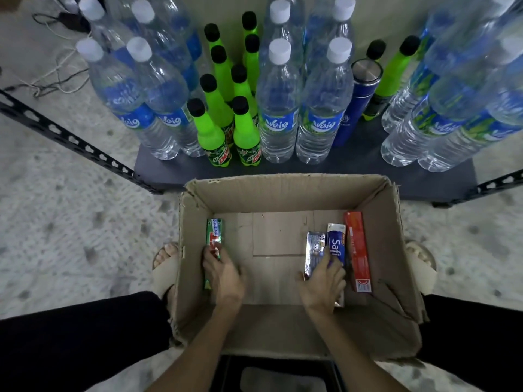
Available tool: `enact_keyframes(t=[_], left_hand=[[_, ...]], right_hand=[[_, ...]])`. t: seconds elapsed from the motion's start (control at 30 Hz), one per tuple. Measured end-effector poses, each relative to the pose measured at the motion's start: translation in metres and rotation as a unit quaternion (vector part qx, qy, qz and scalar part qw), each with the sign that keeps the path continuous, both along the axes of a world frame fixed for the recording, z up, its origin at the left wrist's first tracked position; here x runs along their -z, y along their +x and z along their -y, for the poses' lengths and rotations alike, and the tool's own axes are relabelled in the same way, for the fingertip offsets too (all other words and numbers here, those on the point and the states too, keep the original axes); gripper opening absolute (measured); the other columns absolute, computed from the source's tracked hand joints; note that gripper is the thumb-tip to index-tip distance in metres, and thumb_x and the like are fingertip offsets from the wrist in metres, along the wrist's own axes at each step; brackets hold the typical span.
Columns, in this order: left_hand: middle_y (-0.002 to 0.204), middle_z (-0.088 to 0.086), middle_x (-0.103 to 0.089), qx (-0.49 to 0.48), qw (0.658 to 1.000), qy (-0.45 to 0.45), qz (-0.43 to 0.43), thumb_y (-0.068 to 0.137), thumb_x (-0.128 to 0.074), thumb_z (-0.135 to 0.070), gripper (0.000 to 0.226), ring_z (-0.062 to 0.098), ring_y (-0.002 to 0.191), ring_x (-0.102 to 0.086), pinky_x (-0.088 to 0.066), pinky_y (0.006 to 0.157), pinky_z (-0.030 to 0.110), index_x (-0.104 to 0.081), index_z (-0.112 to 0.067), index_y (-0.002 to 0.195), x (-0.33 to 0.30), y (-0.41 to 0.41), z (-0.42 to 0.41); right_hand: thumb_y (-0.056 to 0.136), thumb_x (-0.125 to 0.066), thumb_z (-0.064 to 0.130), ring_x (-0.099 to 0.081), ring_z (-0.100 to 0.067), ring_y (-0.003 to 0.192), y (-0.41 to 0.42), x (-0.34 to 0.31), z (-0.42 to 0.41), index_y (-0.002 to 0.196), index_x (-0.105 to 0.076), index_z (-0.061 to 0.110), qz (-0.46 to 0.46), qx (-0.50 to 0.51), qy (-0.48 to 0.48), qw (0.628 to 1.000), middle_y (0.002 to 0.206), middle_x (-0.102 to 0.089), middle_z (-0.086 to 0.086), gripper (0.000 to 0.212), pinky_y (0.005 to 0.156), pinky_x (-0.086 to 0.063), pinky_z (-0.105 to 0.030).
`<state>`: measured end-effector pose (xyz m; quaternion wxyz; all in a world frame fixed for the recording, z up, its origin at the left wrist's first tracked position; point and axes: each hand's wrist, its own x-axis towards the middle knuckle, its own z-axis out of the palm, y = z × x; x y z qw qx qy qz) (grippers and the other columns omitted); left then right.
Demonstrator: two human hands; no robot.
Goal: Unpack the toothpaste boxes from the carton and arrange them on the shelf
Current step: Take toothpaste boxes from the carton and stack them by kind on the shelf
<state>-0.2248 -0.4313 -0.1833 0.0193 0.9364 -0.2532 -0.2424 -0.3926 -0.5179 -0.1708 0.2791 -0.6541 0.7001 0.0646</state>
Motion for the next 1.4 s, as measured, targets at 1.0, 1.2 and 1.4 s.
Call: enact_keyframes(t=[1.0, 1.2, 1.4], left_hand=[[0.141, 0.015, -0.041, -0.087, 0.987, -0.089, -0.104, 0.083, -0.080, -0.025, 0.073, 0.032, 0.131, -0.041, -0.041, 0.109, 0.046, -0.038, -0.009, 0.141, 0.010, 0.022, 0.005], [0.139, 0.014, -0.044, -0.098, 0.983, -0.115, -0.102, 0.081, -0.081, -0.020, 0.071, 0.030, 0.130, -0.043, -0.044, 0.106, 0.044, -0.042, -0.009, 0.139, 0.012, 0.022, 0.006], [0.125, 0.011, -0.055, -0.071, 0.981, -0.155, -0.089, 0.076, -0.081, -0.018, 0.067, 0.029, 0.117, -0.052, -0.051, 0.096, 0.050, -0.049, -0.013, 0.135, 0.014, 0.012, 0.000]], right_hand=[[0.074, -0.080, 0.054, -0.045, -0.030, 0.134, 0.011, 0.013, -0.007, 0.149, -0.033, 0.020, 0.126, -0.016, 0.084, 0.988, 0.145, -0.050, -0.008, 0.095, 0.107, -0.043, -0.046], [0.073, -0.074, 0.066, -0.057, -0.025, 0.120, 0.036, 0.016, -0.011, 0.148, -0.035, 0.019, 0.080, -0.050, 0.037, 0.995, 0.131, -0.060, -0.007, 0.097, 0.100, -0.045, -0.041], [0.075, -0.080, 0.051, -0.062, -0.024, 0.116, 0.051, 0.014, -0.017, 0.141, -0.039, 0.015, 0.063, -0.004, 0.001, 0.998, 0.128, -0.063, -0.007, 0.086, 0.099, -0.045, -0.038]])
